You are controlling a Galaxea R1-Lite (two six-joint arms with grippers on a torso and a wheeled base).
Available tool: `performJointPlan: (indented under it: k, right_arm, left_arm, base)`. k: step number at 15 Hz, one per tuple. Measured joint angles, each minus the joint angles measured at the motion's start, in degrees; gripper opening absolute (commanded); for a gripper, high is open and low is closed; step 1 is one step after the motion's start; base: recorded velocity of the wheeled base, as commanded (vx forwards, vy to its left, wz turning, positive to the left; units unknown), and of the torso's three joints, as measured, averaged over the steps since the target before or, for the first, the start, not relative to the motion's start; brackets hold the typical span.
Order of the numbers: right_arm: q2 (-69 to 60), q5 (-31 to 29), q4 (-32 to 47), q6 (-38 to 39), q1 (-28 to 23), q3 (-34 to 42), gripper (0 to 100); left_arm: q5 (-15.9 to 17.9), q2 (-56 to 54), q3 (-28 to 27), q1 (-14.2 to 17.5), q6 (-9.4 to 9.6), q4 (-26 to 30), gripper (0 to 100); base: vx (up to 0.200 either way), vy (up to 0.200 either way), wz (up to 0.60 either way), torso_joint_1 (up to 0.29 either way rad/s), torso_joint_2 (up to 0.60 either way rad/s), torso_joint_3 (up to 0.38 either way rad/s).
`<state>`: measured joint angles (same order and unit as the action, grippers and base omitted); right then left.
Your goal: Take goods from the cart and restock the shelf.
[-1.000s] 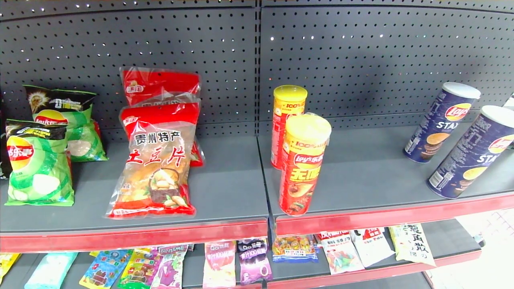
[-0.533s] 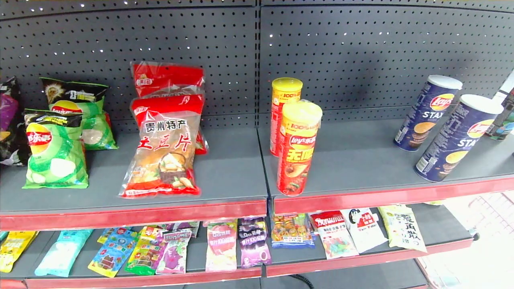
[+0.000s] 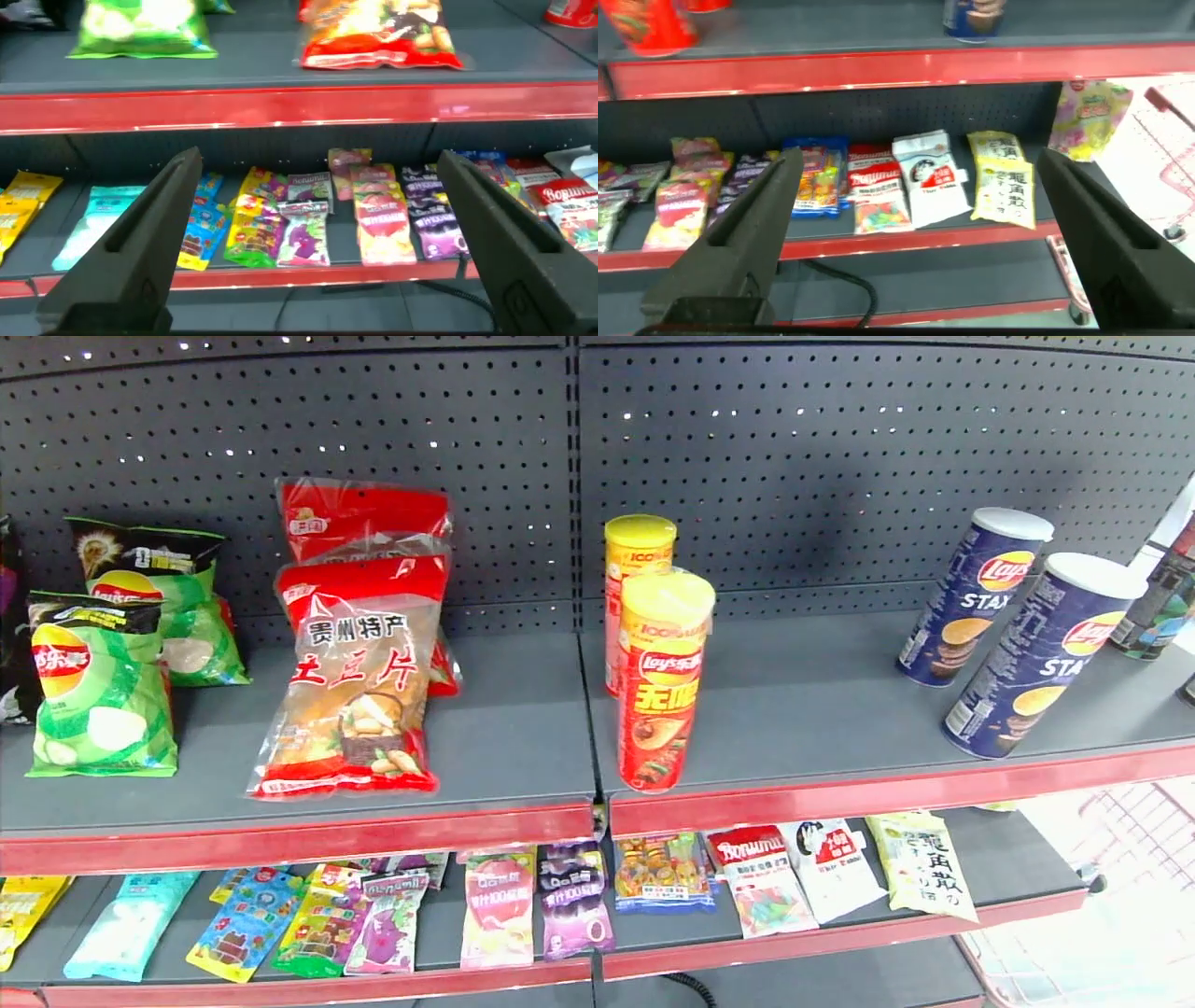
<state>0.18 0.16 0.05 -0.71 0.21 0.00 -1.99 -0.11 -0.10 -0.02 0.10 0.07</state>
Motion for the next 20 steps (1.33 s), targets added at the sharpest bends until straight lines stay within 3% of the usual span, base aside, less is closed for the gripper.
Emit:
performJointPlan:
  k: [20]
  right_arm:
    - [-0.11, -0.09, -0.05, 0.06, -0.02, 0.0, 100]
  left_arm:
    - [-0.11, 0.04, 0.0, -0.05, -0.1, 0.02, 100]
  base:
    - [0.0, -0.2, 0.0, 0.003, 0.0, 0.003]
